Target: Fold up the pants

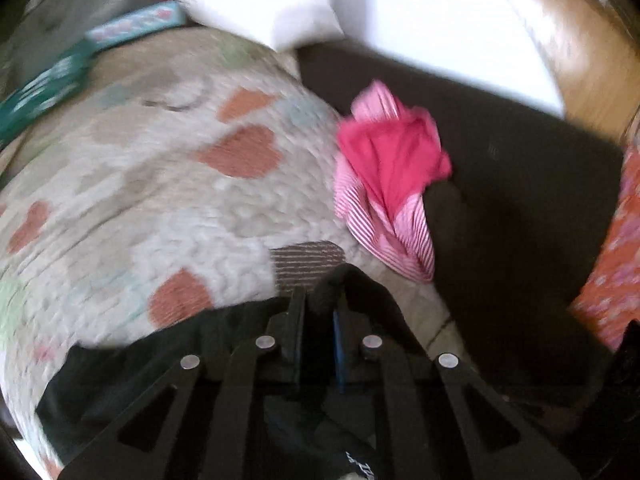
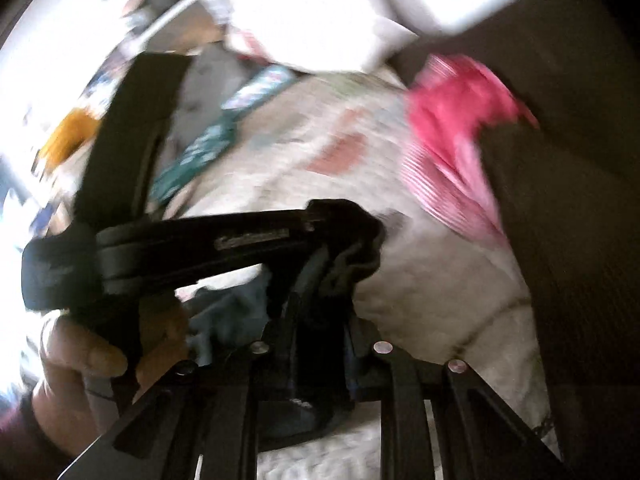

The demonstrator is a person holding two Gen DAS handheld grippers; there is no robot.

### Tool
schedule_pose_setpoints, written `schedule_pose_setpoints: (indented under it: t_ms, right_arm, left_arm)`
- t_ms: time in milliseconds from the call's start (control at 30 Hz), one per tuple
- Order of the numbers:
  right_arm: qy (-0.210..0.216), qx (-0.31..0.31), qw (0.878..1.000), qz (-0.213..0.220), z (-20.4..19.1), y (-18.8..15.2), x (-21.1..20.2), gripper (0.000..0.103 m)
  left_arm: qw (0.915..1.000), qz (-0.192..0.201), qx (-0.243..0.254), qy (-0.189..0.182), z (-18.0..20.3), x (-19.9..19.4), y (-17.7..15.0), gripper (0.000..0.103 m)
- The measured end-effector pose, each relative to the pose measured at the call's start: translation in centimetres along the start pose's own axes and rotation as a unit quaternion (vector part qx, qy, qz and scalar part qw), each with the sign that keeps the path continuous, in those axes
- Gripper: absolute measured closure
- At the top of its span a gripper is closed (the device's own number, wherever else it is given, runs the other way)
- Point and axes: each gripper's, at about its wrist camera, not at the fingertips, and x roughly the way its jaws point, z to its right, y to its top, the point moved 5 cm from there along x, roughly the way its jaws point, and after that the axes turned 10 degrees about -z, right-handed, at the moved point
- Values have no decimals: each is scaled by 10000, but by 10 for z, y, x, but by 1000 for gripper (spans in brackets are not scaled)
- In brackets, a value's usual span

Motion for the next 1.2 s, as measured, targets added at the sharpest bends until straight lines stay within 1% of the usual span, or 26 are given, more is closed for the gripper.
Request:
schedule_pose_setpoints:
  t_ms: [67,133,167,267,333,400,500,567,600,633,667,700,733,767,800,867,1000,1100,1167,1200]
  right_arm:
    - [133,-485,9987,17,-32,-1,-6,84]
    - [287,-851,9960,-37,-60,-5,-8,84]
    - [382,-1020,9940,-86,-74,-7,-8,84]
    - [686,-1549,9850,-339,-120,-18,1,84]
    - [797,-1903,9768,-579,-148,-29,15,84]
    - [798,-2318,9657,-853,-174,-47,34,84]
    - [655,-2799,9501,-1212,-197,-77,66,84]
    - [568,-2973,9426,-1411,-206,-93,85,84]
    - [527,-3033,9402,-1459,-205,-97,92,84]
    - [504,-3108,9374,-1491,-206,-101,96,81]
    - [501,-3240,9322,-1534,-210,-107,101,76]
    - [486,-3334,9285,-1563,-212,-113,101,74]
    - [493,-3389,9266,-1555,-214,-115,101,67]
    - [555,-3441,9243,-1557,-215,-120,98,61]
    - [630,-3474,9219,-1592,-215,-125,95,60]
    - [720,-3505,9189,-1662,-219,-130,95,60]
    - [806,-3456,9197,-1680,-229,-131,96,60]
    - [932,-3517,9144,-1778,-236,-131,92,60]
    - [1021,-3516,9123,-1831,-233,-129,82,59]
    - [1031,-3457,9147,-1823,-226,-125,75,59]
  left_arm:
    - [9991,250,-326,-83,-22,-29,-12,92]
    - [9959,500,-744,-136,-53,-57,-31,92]
    - [9930,608,-994,-191,-69,-68,-41,92]
    - [9793,862,-1780,-425,-115,-91,-80,92]
    - [9673,927,-2288,-573,-146,-93,-107,92]
    - [9570,907,-2691,-598,-172,-87,-133,92]
    - [9460,867,-3074,-559,-199,-77,-163,92]
    - [9394,852,-3271,-575,-213,-73,-176,92]
    - [9346,866,-3401,-572,-221,-72,-183,89]
    - [9320,893,-3468,-569,-226,-73,-187,88]
    - [9268,949,-3580,-620,-232,-74,-193,87]
    - [9234,976,-3649,-681,-236,-74,-197,82]
    - [9196,1013,-3727,-723,-240,-75,-201,79]
    - [9159,1058,-3799,-748,-243,-76,-204,79]
    - [9134,1094,-3846,-762,-246,-77,-207,79]
    - [9100,1171,-3905,-759,-248,-82,-209,79]
    - [9092,1297,-3893,-709,-245,-91,-209,78]
    - [9117,1352,-3821,-673,-238,-97,-209,70]
    - [9149,1353,-3760,-577,-231,-99,-208,69]
    - [9175,1350,-3704,-516,-226,-100,-207,69]
